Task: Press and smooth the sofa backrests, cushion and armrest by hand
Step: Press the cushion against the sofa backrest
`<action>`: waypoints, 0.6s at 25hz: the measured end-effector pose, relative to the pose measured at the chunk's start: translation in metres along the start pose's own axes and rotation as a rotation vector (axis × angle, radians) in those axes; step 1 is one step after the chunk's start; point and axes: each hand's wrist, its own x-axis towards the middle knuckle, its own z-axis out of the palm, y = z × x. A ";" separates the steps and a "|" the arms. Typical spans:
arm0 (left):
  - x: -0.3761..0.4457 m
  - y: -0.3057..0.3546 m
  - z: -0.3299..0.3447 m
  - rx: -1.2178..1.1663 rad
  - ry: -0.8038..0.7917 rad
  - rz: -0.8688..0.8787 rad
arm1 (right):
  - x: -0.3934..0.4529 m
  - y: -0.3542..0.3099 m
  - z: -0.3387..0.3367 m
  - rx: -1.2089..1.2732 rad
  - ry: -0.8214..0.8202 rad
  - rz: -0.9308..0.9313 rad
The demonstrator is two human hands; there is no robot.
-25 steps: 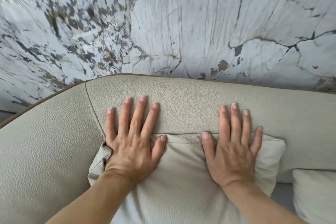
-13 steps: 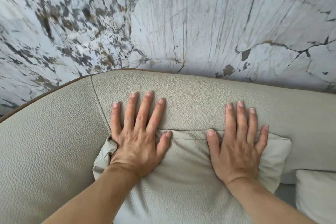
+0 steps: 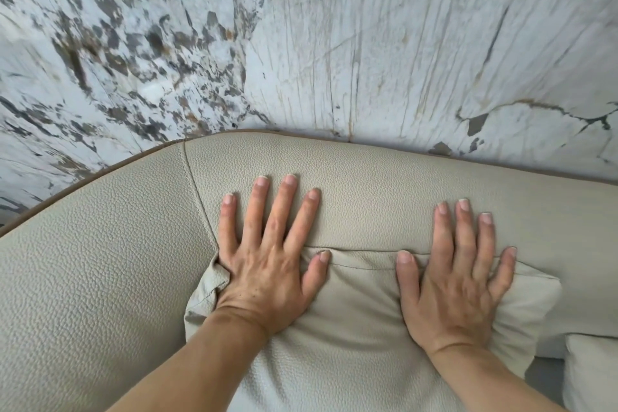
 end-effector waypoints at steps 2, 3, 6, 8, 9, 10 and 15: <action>0.003 -0.001 0.003 -0.005 0.003 0.006 | 0.002 -0.001 0.003 0.006 0.011 0.004; 0.004 -0.002 0.005 -0.007 0.004 0.009 | 0.003 -0.001 0.005 0.008 0.019 0.008; 0.008 -0.004 0.007 -0.001 0.010 0.019 | 0.006 -0.002 0.010 0.008 0.035 0.007; 0.010 -0.005 0.008 -0.005 0.005 0.023 | 0.007 -0.002 0.012 0.005 0.039 0.000; 0.010 -0.006 0.008 -0.006 -0.003 0.025 | 0.006 -0.002 0.012 0.007 0.042 -0.002; 0.009 -0.006 0.007 -0.003 -0.017 0.026 | 0.005 -0.002 0.012 0.014 0.039 -0.001; 0.010 -0.007 0.002 0.020 -0.128 0.019 | 0.009 -0.002 0.006 0.058 -0.030 0.000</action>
